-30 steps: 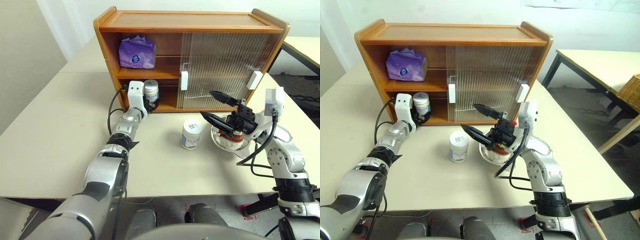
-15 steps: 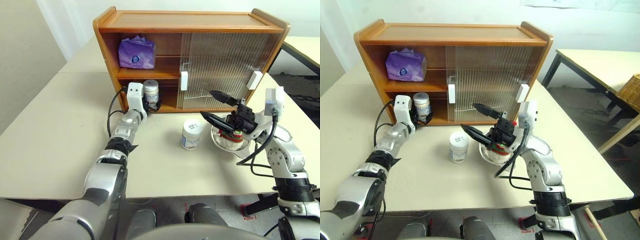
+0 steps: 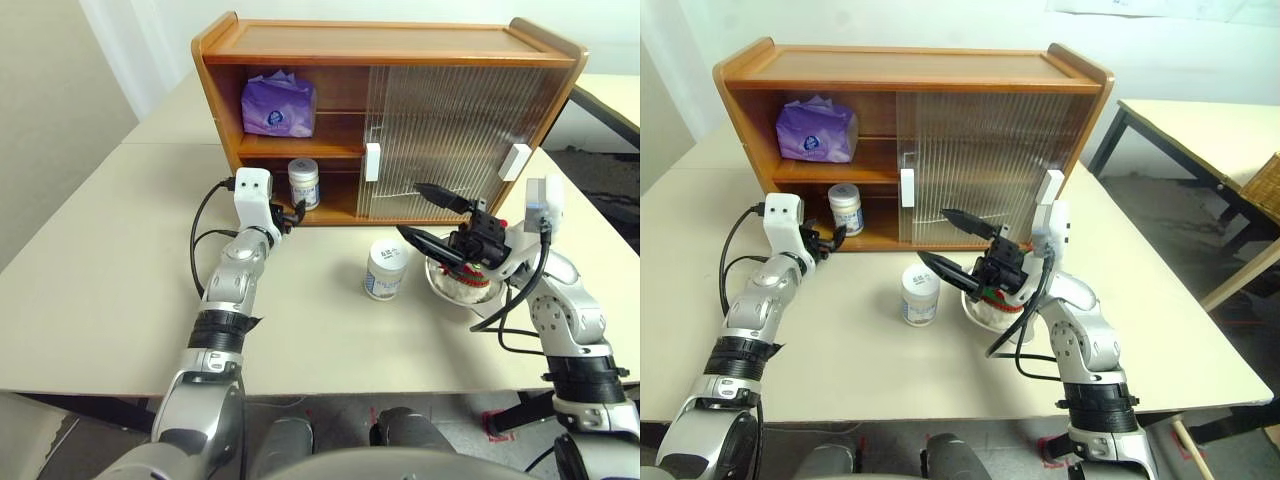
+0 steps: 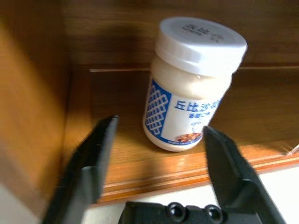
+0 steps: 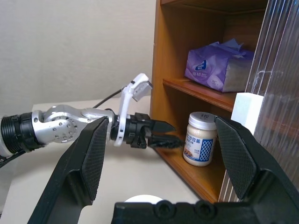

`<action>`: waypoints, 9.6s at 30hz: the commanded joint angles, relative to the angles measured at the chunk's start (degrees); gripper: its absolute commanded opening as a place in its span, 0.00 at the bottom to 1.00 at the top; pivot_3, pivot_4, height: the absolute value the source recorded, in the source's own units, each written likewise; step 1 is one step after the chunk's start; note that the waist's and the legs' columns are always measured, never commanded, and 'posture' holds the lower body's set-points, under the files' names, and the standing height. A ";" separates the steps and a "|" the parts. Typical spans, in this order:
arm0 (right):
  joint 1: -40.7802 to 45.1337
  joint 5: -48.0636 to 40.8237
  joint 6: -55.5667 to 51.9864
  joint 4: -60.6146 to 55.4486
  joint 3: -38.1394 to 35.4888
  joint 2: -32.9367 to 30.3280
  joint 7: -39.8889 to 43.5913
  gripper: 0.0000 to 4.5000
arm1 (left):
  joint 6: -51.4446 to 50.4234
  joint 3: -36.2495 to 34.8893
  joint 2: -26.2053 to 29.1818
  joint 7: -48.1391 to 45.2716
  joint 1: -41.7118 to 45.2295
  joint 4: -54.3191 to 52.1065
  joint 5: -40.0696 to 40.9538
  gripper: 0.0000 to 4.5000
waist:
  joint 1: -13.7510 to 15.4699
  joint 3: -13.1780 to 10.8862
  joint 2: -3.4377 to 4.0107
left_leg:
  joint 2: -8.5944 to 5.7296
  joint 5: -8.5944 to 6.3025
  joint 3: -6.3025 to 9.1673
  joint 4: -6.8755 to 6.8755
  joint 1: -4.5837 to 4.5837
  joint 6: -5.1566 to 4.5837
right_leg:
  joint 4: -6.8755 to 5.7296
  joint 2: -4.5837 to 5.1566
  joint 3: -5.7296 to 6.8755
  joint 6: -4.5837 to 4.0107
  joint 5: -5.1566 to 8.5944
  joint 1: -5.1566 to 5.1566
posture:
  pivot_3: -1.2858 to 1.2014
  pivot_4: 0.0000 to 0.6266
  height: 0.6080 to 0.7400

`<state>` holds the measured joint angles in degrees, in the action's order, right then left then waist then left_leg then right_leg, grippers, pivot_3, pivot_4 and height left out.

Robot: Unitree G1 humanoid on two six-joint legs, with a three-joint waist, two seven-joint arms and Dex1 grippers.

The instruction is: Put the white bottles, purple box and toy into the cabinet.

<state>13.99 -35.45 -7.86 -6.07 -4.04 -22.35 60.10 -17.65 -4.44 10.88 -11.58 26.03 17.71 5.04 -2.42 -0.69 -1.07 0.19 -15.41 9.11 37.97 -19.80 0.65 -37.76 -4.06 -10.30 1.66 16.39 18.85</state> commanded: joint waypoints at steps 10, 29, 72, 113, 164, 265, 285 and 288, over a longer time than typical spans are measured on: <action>-0.01 -0.11 -0.09 0.24 0.15 -0.04 0.24 1.00 | 0.43 0.11 0.31 2.55 1.94 3.01 -1.39 0.01 | 0.38 -0.01 -0.01 | 0.02 -0.01 0.02 0.00 0.00 0.02 | 0.00 0.01 0.00 -0.14 -0.06 0.02 | 0.49 0.00 1.00; -0.65 -0.11 0.27 -0.13 -0.05 0.17 -0.27 1.00 | 5.63 0.11 0.14 5.36 8.41 15.53 -2.96 0.01 | 0.16 -0.02 -0.02 | 0.03 -0.01 0.01 -0.04 0.00 0.01 | 0.00 0.01 0.00 -0.07 -0.02 0.04 | 0.48 0.00 1.00; -2.58 -0.77 0.06 -1.81 -0.63 -0.53 -1.06 1.00 | 13.80 2.72 -2.82 -2.91 18.25 32.15 -4.52 0.01 | 1.77 -0.07 -0.02 | -0.23 0.16 0.37 0.10 -0.04 -0.06 | 0.00 0.03 0.00 0.01 -0.08 -0.12 | 0.48 0.00 1.00; -1.70 -0.12 2.25 0.70 0.07 1.28 -0.16 1.00 | 10.65 5.21 -3.78 4.62 9.37 15.36 -8.88 0.01 | 0.26 -0.09 -0.02 | -0.56 0.06 0.91 -0.04 -0.19 -0.12 | 0.58 0.09 0.06 0.14 0.22 -0.45 | 0.48 0.00 1.00; -2.69 -0.13 2.23 -1.13 -0.23 1.28 -2.00 1.00 | 15.06 5.39 -2.99 2.12 18.54 31.47 -8.37 0.01 | -0.72 -0.08 -0.02 | -0.53 0.06 0.92 -0.02 -0.19 -0.12 | 0.58 0.09 0.06 -0.12 0.01 -0.45 | 0.47 0.00 1.00; -1.58 -0.93 1.70 2.42 -1.65 -3.21 2.65 1.00 | 8.66 20.46 2.73 -46.85 -0.96 7.92 3.37 0.70 | -2.18 0.02 0.16 | -0.09 -0.22 0.93 -0.04 -0.26 -0.01 | 0.48 -0.05 0.17 -0.02 0.22 -0.25 | 0.46 0.00 1.00; -3.42 -1.26 1.00 0.12 -1.55 -3.12 3.65 1.00 | 14.98 5.70 1.15 -19.01 0.23 6.31 1.90 0.70 | -2.44 -0.01 0.12 | -0.15 -0.23 0.92 -0.06 -0.31 -0.01 | 0.49 -0.08 0.14 -0.02 0.30 -0.23 | 0.45 0.00 1.00; -3.54 -1.95 0.66 -0.39 -1.35 -2.70 3.93 1.00 | 15.42 5.52 1.60 -15.58 1.27 8.63 0.34 0.70 | -2.59 -0.01 0.12 | -0.15 -0.23 0.90 -0.07 -0.30 -0.02 | 0.49 -0.11 0.16 -0.01 0.30 -0.24 | 0.46 0.00 1.00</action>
<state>10.54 -36.65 -6.69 -5.56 -5.59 -25.19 63.80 -2.77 1.77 12.43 -28.72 26.80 25.14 6.50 -5.01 -0.71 -0.95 0.04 -15.63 10.01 37.90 -20.09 0.64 -37.27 -4.17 -10.14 1.66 16.69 18.61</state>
